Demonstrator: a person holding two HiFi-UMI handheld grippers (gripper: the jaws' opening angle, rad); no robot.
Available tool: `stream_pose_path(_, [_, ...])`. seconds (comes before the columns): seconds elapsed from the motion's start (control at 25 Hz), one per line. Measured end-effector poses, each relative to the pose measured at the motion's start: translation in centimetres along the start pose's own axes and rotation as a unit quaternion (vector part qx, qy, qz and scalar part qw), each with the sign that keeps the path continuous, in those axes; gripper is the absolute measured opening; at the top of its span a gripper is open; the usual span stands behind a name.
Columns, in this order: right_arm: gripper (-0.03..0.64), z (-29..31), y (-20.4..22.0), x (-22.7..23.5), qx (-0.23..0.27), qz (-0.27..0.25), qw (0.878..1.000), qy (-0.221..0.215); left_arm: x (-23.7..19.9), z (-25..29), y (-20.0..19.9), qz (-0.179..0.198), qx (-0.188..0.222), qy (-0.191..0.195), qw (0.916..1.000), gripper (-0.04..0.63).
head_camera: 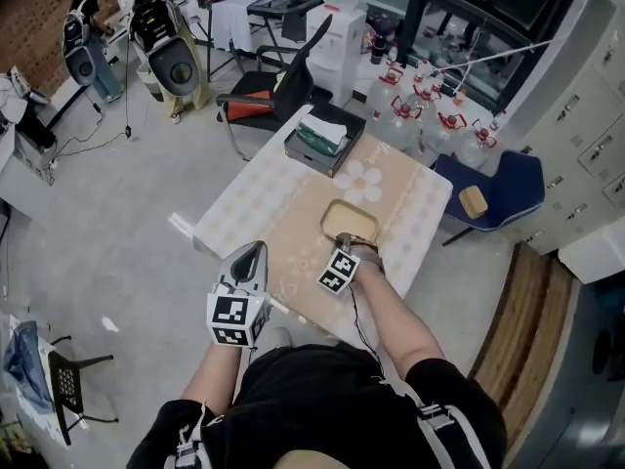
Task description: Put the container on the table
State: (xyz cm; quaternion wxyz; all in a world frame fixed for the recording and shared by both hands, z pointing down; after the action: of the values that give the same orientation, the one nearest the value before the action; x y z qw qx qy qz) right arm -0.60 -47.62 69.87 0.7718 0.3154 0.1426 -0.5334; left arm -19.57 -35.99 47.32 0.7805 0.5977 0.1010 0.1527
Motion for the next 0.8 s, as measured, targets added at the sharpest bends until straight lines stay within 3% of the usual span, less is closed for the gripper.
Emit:
stream_pose_path(0.32, [0.044, 1.6, 1.2, -1.9, -0.034, 0.004, 0.998, -0.046, -0.7, 0.1, 0.3, -0.006, -0.002, -0.002, 1.0, 0.014])
stream_pose_path(0.44, [0.129, 0.9, 1.2, -1.8, -0.027, 0.035, 0.997, -0.07, -0.7, 0.2, 0.4, -0.005, -0.001, 0.002, 1.0, 0.014])
stream_pose_path(0.64, [0.125, -2.8, 0.4, 0.8, 0.052, 0.138, 0.988, -0.05, -0.6, 0.9, 0.1, -0.003, 0.005, 0.014, 0.9999, 0.014])
stream_pose_path(0.8, [0.1, -8.1, -0.5, 4.5, 0.156, 0.248, 0.956, 0.006, -0.1, 1.5, -0.8, 0.0, 0.018, 0.03, 0.9994, 0.014])
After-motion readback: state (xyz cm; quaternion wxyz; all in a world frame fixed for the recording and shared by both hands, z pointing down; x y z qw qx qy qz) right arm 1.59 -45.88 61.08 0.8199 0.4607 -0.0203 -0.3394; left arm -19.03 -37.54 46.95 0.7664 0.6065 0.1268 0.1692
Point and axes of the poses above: the fingertips, and each gripper's own axes: z forward along the fingers, x to its right, y out of its underside, the point moved 7 cm from there along -z, backward along the fingers, and after that the axes turned 3 degrees about z, right-handed, at the moved point
